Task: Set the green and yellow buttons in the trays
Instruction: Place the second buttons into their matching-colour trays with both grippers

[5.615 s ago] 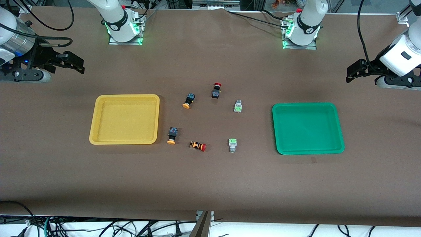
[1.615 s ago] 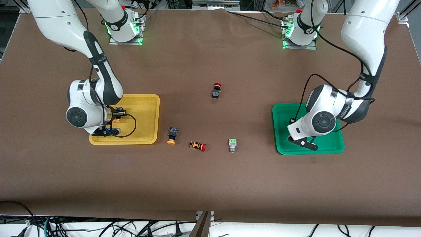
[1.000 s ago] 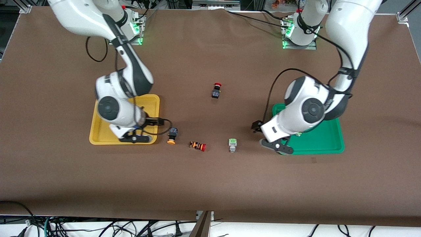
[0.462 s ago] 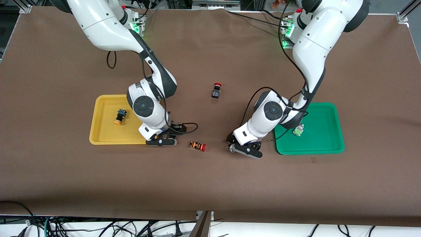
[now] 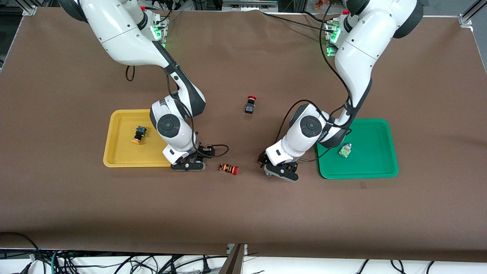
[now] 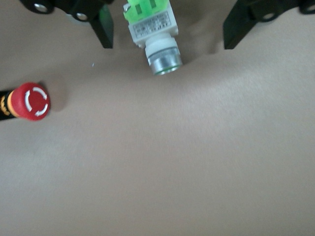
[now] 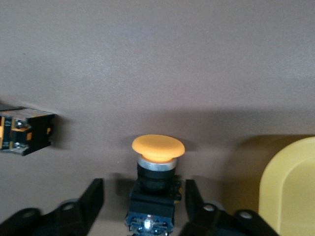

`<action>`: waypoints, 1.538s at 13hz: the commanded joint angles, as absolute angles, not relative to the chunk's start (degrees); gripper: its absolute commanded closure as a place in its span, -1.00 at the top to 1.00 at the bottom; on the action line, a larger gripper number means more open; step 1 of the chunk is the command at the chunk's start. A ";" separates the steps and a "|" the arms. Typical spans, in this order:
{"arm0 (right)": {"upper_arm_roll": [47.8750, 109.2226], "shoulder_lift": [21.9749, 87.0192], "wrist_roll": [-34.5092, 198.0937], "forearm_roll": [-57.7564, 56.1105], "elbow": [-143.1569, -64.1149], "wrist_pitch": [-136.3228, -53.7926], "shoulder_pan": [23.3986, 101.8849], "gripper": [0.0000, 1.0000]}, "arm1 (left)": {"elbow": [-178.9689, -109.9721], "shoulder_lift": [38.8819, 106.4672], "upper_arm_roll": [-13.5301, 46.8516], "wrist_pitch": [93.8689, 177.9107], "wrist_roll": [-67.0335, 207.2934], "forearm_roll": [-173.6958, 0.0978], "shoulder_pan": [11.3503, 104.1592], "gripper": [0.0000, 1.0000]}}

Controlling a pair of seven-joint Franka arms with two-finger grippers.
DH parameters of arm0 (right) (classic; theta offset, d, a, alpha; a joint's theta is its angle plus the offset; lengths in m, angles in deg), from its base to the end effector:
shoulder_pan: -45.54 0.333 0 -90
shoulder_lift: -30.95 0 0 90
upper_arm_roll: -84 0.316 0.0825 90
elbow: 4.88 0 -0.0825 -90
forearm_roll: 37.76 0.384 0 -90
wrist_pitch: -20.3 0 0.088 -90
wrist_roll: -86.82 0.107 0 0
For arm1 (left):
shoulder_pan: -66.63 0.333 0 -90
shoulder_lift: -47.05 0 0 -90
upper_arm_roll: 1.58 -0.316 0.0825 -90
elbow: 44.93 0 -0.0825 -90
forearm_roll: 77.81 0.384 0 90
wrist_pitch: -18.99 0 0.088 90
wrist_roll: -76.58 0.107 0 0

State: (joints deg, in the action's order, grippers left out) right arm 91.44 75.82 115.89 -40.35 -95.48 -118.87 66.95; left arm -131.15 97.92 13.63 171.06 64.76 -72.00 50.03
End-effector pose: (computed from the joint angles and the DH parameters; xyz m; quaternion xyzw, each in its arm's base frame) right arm 0.6237 0.3286 0.1853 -0.9989 0.0057 -0.0168 0.0432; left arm 0.6428 -0.3570 0.1793 0.9756 -0.1511 0.1111 0.1142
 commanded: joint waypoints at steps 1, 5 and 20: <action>91.65 75.42 115.31 -41.45 -95.14 -119.19 66.29 -1.00 | -132.47 97.33 13.36 170.78 64.02 -70.95 49.23 -0.19; 91.56 69.11 111.72 -40.83 -94.09 -105.86 63.92 -1.00 | -132.47 94.00 13.36 168.25 64.54 -70.86 50.19 -0.86; 88.92 47.95 97.81 -40.57 -108.68 -93.45 55.39 1.00 | -149.53 77.99 10.38 141.69 104.00 -63.66 76.91 1.00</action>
State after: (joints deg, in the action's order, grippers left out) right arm 88.39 56.71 98.08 -40.42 -106.79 -96.43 57.24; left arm -145.95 81.76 9.49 140.87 103.84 -64.60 77.77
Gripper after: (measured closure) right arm 0.084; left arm 0.520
